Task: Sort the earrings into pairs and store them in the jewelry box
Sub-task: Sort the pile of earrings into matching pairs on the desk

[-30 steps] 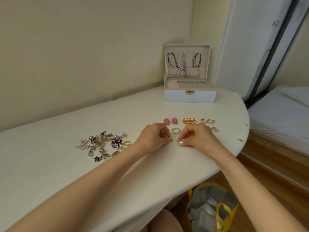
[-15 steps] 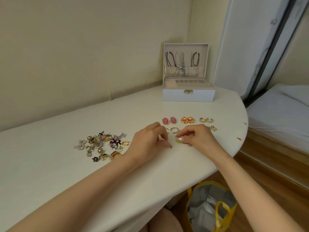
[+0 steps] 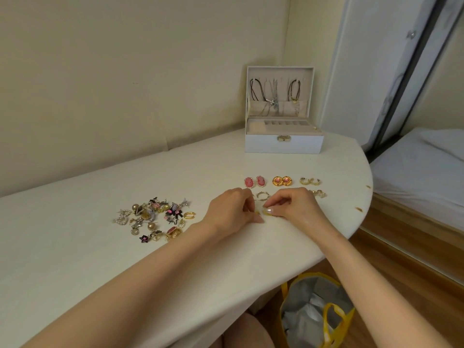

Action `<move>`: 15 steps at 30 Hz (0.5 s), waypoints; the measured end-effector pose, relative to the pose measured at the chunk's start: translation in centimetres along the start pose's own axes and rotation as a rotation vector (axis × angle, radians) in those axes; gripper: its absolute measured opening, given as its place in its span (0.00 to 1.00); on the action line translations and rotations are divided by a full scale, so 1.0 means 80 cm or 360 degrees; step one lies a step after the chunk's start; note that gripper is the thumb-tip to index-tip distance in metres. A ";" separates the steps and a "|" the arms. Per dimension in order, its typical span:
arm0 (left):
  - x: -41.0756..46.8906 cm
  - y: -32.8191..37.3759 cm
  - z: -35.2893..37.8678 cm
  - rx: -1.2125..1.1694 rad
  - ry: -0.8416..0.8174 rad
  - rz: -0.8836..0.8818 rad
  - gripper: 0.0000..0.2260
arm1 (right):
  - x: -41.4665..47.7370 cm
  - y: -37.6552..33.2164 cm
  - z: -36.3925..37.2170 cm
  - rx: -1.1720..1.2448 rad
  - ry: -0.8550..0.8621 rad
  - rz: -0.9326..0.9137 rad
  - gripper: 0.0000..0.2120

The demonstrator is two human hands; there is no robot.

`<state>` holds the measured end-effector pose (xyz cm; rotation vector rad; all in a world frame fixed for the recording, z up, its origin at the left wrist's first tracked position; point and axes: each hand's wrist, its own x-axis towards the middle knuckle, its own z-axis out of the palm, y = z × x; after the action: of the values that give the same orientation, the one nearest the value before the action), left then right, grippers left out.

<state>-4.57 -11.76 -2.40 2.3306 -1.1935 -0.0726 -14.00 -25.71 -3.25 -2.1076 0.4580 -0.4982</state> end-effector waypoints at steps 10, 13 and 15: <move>0.002 -0.003 0.002 -0.0165 -0.0006 -0.0164 0.13 | -0.001 -0.001 0.004 -0.0121 0.0035 -0.0046 0.05; 0.001 -0.007 0.000 -0.0179 -0.0004 -0.0122 0.10 | 0.000 -0.001 0.006 -0.0179 0.0056 -0.0050 0.04; 0.000 -0.009 -0.003 -0.0195 -0.0017 -0.0095 0.08 | 0.000 -0.001 0.008 -0.0207 0.0063 -0.0059 0.04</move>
<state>-3.99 -11.34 -2.56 2.2613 -1.0930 -0.1744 -13.71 -25.25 -3.53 -2.2377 0.4862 -0.5452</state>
